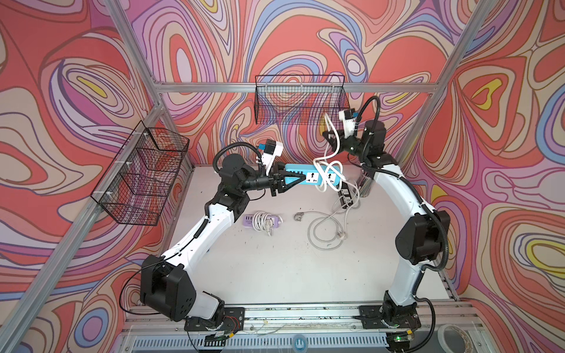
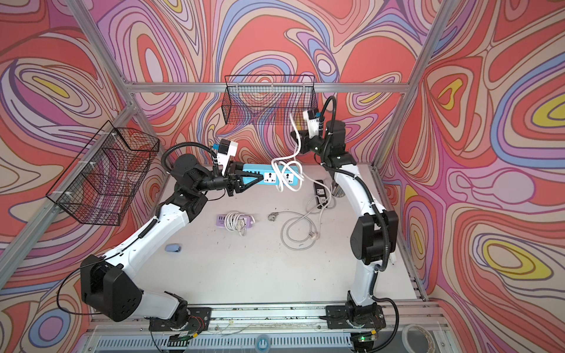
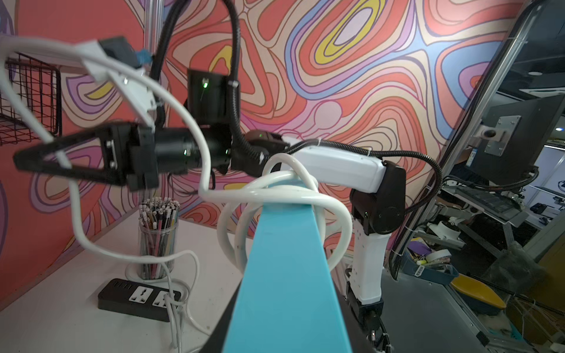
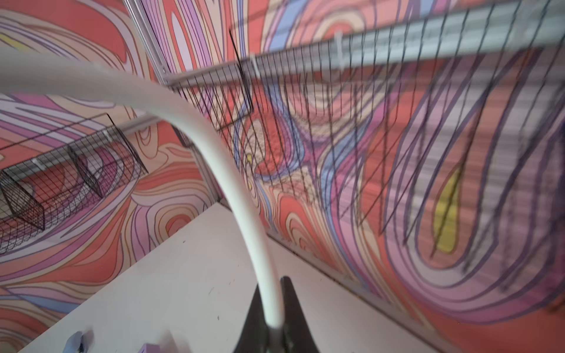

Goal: Unwrap the cord wrapped around the power strip
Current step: Unwrap the power cord from the power strip.

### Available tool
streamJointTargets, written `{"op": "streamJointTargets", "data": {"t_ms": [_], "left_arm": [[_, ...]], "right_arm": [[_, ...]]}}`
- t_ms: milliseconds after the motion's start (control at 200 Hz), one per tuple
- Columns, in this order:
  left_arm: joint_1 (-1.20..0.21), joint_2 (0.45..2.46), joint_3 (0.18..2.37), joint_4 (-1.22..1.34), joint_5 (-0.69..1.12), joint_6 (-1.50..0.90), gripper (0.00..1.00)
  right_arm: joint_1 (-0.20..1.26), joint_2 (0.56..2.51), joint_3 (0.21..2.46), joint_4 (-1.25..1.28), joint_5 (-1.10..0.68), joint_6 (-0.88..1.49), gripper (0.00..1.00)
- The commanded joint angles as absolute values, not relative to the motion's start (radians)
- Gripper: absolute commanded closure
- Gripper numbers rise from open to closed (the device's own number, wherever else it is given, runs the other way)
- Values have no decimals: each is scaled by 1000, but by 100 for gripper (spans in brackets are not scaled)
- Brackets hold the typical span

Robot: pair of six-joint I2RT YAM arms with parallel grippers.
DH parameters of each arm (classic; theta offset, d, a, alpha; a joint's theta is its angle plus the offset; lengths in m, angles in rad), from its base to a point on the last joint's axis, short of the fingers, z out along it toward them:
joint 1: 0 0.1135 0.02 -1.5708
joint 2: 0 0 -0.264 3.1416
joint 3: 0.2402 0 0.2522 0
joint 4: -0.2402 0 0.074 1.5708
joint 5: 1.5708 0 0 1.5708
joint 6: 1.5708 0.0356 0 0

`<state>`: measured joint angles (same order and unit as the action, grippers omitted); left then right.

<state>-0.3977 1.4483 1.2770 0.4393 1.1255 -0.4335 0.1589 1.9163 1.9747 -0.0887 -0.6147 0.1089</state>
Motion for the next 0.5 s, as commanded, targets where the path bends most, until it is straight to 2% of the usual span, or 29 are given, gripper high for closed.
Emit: {"op": "streamJointTargets", "data": {"t_ms": [0, 215, 496], "left_arm": [[-396, 1465, 1321, 243, 1099, -226, 100], [-386, 1465, 1309, 108, 886, -43, 100], [-314, 1385, 1176, 331, 605, -77, 100]], "right_arm": [[124, 1905, 2111, -212, -632, 85, 100], [43, 1744, 2087, -272, -625, 81, 100], [-3, 1525, 1869, -443, -443, -1, 100]]}}
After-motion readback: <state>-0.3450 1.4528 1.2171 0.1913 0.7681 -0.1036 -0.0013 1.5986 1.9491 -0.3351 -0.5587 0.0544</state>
